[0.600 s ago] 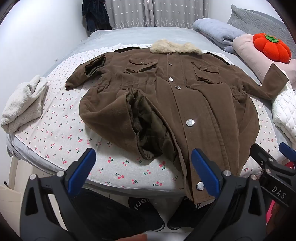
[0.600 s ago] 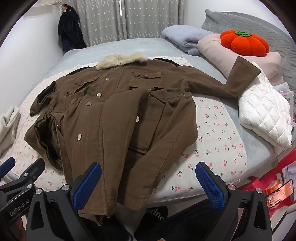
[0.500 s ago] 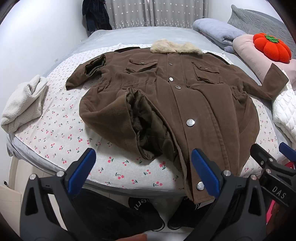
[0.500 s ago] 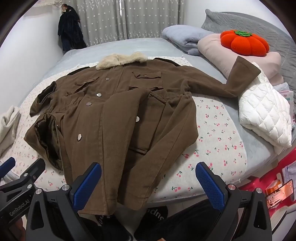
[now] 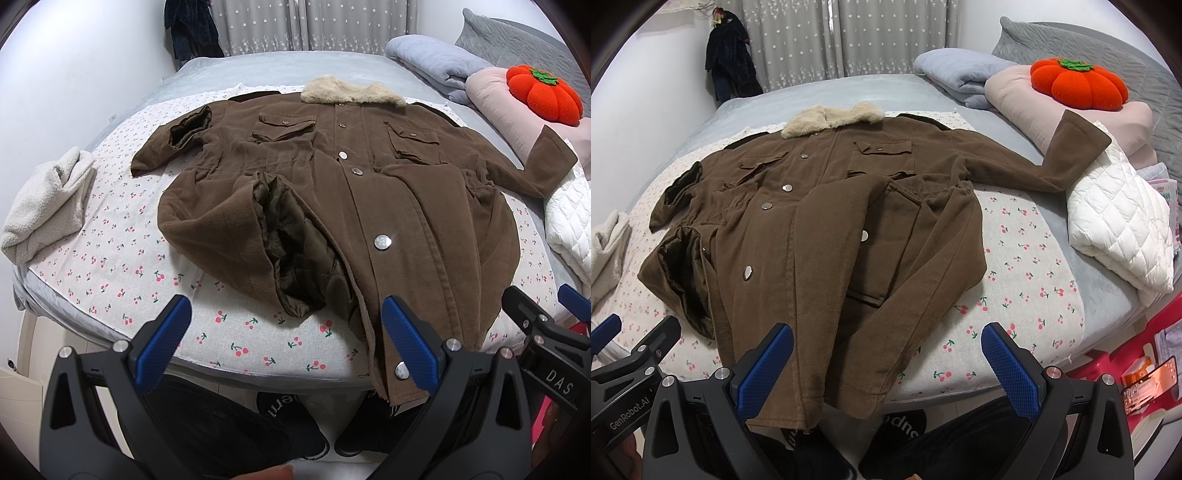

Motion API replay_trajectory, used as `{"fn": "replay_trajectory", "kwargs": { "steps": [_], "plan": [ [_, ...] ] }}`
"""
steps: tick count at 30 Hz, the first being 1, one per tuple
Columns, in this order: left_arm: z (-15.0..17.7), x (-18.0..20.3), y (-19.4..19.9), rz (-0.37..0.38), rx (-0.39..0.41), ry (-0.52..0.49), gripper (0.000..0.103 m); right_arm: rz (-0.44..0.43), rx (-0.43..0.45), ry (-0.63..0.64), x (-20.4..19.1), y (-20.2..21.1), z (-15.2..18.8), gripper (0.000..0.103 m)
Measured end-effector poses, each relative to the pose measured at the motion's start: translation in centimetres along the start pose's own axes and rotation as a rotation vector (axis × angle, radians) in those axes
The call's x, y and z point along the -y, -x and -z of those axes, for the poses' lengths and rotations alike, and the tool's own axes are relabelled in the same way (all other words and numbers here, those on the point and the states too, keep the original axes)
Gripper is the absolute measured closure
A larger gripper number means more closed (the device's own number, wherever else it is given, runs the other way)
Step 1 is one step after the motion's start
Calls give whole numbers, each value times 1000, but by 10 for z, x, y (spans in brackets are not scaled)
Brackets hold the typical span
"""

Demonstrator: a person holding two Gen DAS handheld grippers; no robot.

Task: Fold large clothes

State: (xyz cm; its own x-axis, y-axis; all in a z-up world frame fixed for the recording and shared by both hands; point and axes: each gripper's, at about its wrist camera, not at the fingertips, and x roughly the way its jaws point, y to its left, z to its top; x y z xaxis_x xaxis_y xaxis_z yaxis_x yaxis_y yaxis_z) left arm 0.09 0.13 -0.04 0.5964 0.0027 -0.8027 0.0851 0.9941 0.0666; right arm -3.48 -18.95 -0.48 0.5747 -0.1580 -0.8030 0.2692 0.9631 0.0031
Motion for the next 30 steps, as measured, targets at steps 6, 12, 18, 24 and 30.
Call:
{"fn": "replay_trajectory", "kwargs": {
  "steps": [6,12,18,24,30],
  "plan": [
    [-5,-13,-2,-17,38,-4,1,22,-8,-11,9,-6,-1,0],
    [-19,-56,-19,101,0,33,1,-39,-42,-27,29,-19,-4,0],
    [-39,-112,-40,210,-82,121,1,-89,-60,-51,52,-35,-8,0],
    [-62,-153,-79,397,-187,335,2,-154,-125,-112,68,-53,-18,0],
    [-57,-152,-134,512,-343,480,22,-247,-163,-186,77,-70,-19,0]
  ]
}}
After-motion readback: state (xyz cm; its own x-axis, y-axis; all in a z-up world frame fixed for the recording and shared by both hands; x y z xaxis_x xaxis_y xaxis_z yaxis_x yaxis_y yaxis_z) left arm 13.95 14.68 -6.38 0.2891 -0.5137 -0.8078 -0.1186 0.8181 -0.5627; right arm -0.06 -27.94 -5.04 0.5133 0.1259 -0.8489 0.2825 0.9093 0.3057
